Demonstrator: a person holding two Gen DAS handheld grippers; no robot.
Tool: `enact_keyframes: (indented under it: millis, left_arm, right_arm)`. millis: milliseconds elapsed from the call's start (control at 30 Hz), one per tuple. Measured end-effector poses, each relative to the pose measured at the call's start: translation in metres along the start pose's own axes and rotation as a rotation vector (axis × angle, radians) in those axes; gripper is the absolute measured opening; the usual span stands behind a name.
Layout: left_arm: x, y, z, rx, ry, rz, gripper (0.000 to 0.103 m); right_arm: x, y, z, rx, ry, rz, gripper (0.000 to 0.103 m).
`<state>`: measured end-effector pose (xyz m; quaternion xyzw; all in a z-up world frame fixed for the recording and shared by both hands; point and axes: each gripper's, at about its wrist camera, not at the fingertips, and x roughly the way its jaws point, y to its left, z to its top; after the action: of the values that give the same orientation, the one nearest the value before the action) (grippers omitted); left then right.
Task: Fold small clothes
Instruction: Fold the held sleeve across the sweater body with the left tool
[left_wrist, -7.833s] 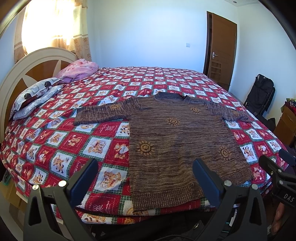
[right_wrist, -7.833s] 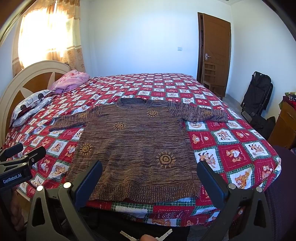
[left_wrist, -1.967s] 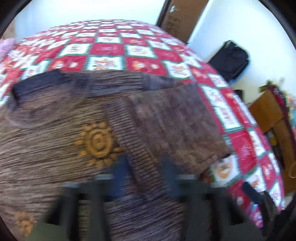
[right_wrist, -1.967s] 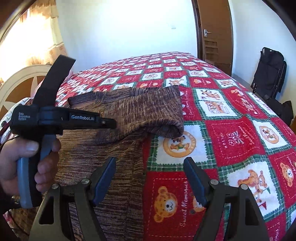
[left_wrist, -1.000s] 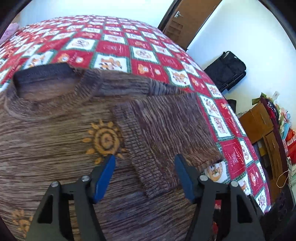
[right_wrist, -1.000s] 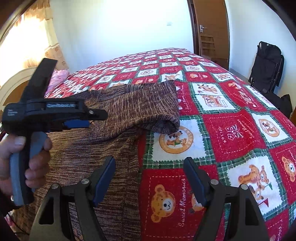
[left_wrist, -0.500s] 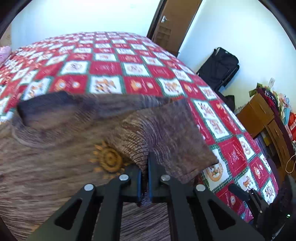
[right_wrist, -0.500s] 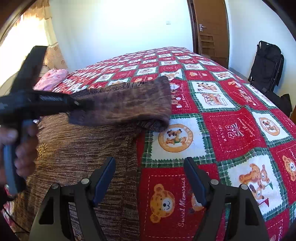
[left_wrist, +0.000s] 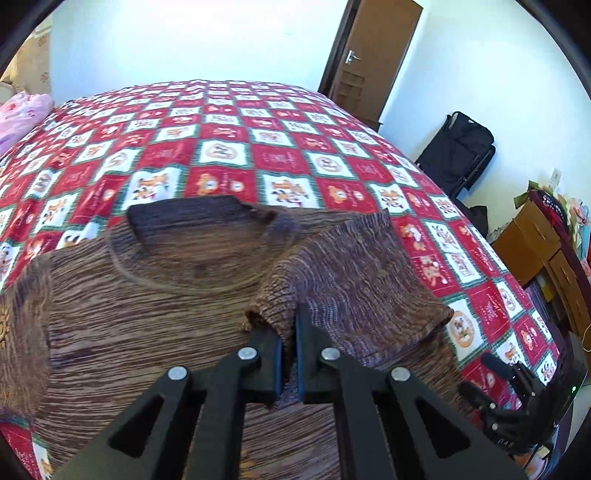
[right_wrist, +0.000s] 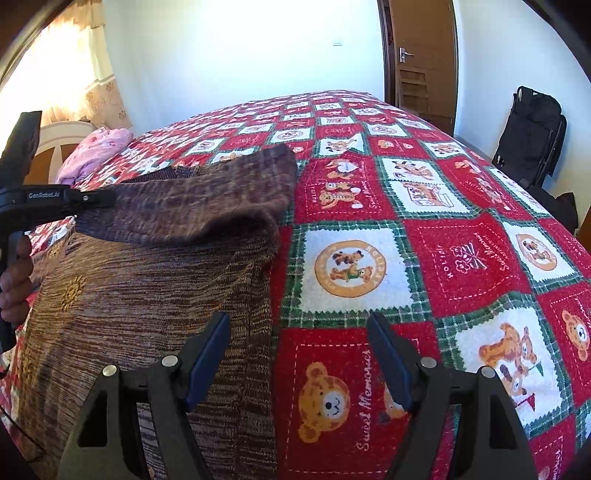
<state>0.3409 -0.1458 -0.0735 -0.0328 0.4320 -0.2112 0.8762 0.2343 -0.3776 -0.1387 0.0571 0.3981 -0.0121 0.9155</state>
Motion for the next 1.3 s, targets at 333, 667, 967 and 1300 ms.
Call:
enact_keyframes:
  millis: [333, 667, 967, 1300]
  left_arm:
    - [0.008, 0.022, -0.011, 0.000, 0.015, 0.063, 0.006]
    - [0.009, 0.025, -0.033, 0.055, 0.051, 0.082, 0.011]
    - [0.017, 0.071, -0.003, -0.142, 0.074, -0.059, 0.040]
    - [0.003, 0.052, 0.016, -0.137, -0.120, -0.107, 0.018]
  right_arm:
    - [0.005, 0.003, -0.002, -0.022, 0.021, -0.005, 0.077]
    - [-0.008, 0.000, 0.003, -0.003, -0.014, 0.008, 0.077]
    - [-0.014, 0.024, 0.021, -0.101, -0.029, 0.014, 0.077]
    - [-0.010, 0.038, 0.043, -0.165, -0.048, -0.008, 0.077]
